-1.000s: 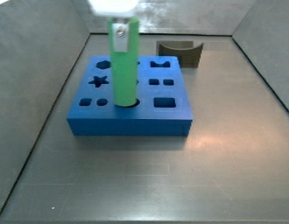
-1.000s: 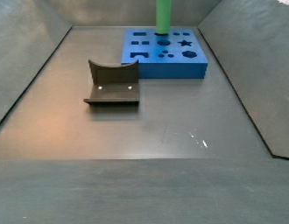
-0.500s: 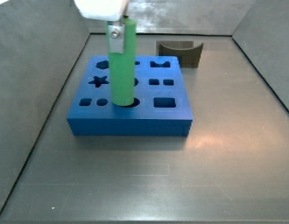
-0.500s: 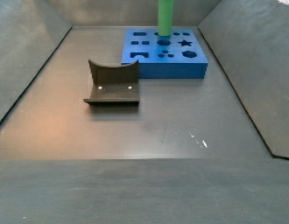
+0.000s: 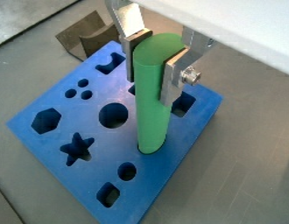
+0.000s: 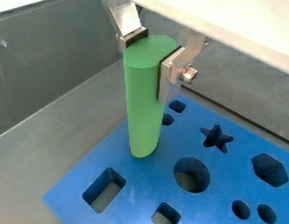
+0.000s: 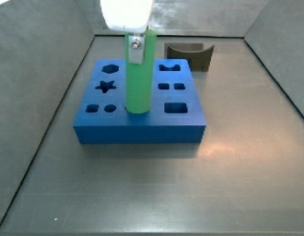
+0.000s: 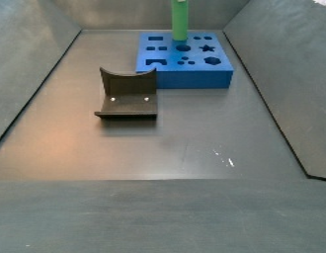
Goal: Insert the oval object.
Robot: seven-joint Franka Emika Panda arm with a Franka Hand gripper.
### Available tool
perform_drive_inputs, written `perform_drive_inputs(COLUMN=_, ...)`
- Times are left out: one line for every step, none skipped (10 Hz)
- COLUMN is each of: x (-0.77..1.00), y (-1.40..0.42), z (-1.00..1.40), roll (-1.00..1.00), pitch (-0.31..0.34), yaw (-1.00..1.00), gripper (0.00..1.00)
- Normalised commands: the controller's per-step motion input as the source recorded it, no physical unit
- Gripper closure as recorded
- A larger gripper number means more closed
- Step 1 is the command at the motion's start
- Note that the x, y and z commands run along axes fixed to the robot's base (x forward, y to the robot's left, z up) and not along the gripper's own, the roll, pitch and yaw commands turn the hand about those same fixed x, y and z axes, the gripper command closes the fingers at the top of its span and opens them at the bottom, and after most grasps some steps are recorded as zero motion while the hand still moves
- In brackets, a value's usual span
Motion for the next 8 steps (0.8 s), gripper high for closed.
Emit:
perform_drive_inputs(x=-0.02, y=0.00, z=-0.32, roll=0.00, pitch=-0.111, yaw=0.00, gripper=1.00)
perform_drive_inputs(x=-0.05, y=0.00, z=-0.29, roll=0.00, pitch=-0.114, yaw=0.00, gripper=1.00)
perform_drive_inputs(x=-0.02, y=0.00, z=-0.25, roll=-0.01, pitch=-0.090, yaw=0.00, gripper=1.00)
perform_drive_inputs(x=0.00, y=0.00, z=-0.21, roll=-0.02, pitch=-0.061, yaw=0.00, gripper=1.00)
perform_drive_inputs(x=0.00, y=0.00, z=-0.19, roll=-0.01, pitch=-0.031, yaw=0.00, gripper=1.00)
perform_drive_inputs(x=-0.01, y=0.00, z=-0.20, roll=-0.01, pitch=-0.067, yaw=0.00, gripper=1.00)
perform_drive_inputs(x=-0.04, y=0.00, z=0.00, roll=-0.01, pitch=-0.120, yaw=0.00, gripper=1.00)
perform_drive_inputs(x=0.00, y=0.00, z=0.00, roll=0.00, pitch=0.000, yaw=0.00, gripper=1.00)
